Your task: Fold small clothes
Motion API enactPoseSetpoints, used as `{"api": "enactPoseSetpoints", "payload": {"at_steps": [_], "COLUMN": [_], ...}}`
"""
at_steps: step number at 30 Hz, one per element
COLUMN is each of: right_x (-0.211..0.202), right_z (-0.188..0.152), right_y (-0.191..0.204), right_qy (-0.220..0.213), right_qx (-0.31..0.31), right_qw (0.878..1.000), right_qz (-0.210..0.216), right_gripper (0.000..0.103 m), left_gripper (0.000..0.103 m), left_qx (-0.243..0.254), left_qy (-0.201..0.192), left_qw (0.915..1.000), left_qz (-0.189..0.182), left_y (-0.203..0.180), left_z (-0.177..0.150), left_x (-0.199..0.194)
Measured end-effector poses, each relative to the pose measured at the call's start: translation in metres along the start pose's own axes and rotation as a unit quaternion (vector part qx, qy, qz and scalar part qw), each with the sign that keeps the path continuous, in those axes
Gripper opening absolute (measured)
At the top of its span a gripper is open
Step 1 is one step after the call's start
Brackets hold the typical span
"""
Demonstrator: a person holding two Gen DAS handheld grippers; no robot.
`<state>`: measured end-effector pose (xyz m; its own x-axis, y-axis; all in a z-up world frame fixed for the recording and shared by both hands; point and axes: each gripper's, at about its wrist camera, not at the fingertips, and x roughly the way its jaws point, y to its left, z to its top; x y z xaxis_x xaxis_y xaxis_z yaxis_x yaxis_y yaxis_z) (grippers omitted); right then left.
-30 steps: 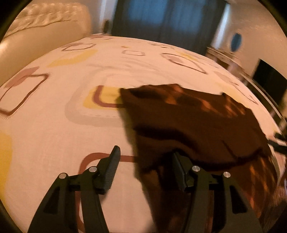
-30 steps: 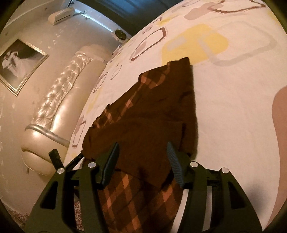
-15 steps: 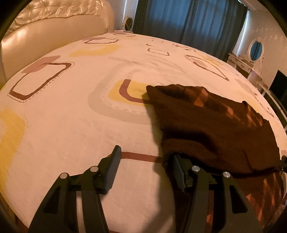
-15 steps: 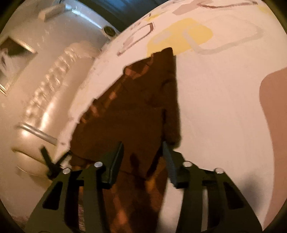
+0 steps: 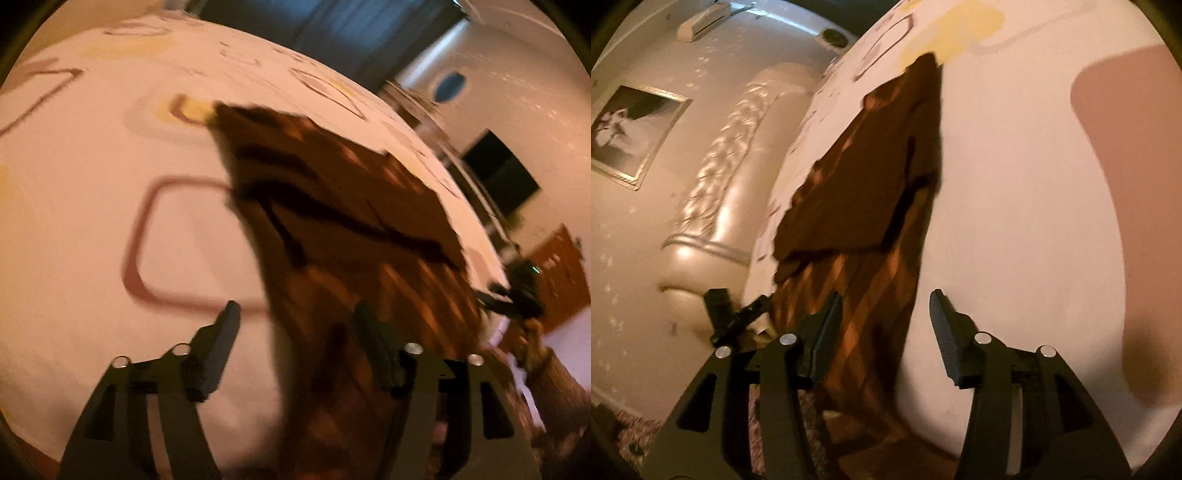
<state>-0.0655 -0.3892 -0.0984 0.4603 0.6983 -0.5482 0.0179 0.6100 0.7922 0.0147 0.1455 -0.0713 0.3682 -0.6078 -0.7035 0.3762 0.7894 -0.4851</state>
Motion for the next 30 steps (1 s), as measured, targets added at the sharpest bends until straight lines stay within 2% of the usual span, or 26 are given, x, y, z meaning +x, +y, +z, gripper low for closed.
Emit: {"api": "enactPoseSetpoints", "payload": {"at_steps": [6,11,16,19,23,24,26,27,28,29,30], "right_x": [0.001,0.004,0.009,0.021,0.042,0.044,0.045,0.044,0.041,0.038,0.034], "right_z": [-0.026,-0.045,-0.053,-0.06,-0.068,-0.069,-0.068,-0.068,-0.067,-0.066,-0.065], "right_y": [0.005,0.013,0.019,0.023,0.027,0.026,0.027,0.027,0.026,0.026,0.027], "right_qy": [0.051,0.093,0.117,0.135,0.154,0.156,0.154,0.152,0.145,0.14,0.134], "right_qx": [-0.021,-0.049,-0.069,-0.081,-0.089,-0.088,-0.087,-0.087,-0.084,-0.083,-0.085], "right_qw": [0.997,0.993,0.99,0.987,0.984,0.983,0.984,0.984,0.985,0.986,0.987], "right_qz": [0.051,0.053,0.045,0.035,0.028,0.032,0.029,0.029,0.031,0.033,0.035], "right_gripper": [0.049,0.049,0.049,0.049,0.047,0.044,0.019,0.014,0.006,0.004,0.004], "left_gripper": [0.071,0.073,0.073,0.073,0.073,0.069,0.055,0.037,0.013,0.009,0.008], "left_qx": [-0.025,-0.074,-0.02,-0.015,-0.019,-0.019,-0.018,-0.019,-0.019,-0.018,-0.012], "left_qy": [0.025,0.038,0.075,0.092,0.094,0.093,0.096,0.102,0.113,0.119,0.121], "left_qw": [0.9982,0.9924,0.9943,0.9935,0.9932,0.9936,0.9938,0.9932,0.9921,0.9916,0.9918], "left_qz": [-0.049,-0.091,-0.072,-0.066,-0.067,-0.062,-0.054,-0.053,-0.051,-0.046,-0.042], "left_y": [0.001,0.006,-0.02,-0.025,-0.028,-0.028,-0.027,-0.027,-0.026,-0.025,-0.027], "left_z": [-0.021,-0.028,-0.035,-0.036,-0.039,-0.039,-0.041,-0.043,-0.045,-0.046,-0.047], "left_x": [-0.006,-0.002,0.012,0.02,0.024,0.024,0.025,0.026,0.029,0.03,0.031]}}
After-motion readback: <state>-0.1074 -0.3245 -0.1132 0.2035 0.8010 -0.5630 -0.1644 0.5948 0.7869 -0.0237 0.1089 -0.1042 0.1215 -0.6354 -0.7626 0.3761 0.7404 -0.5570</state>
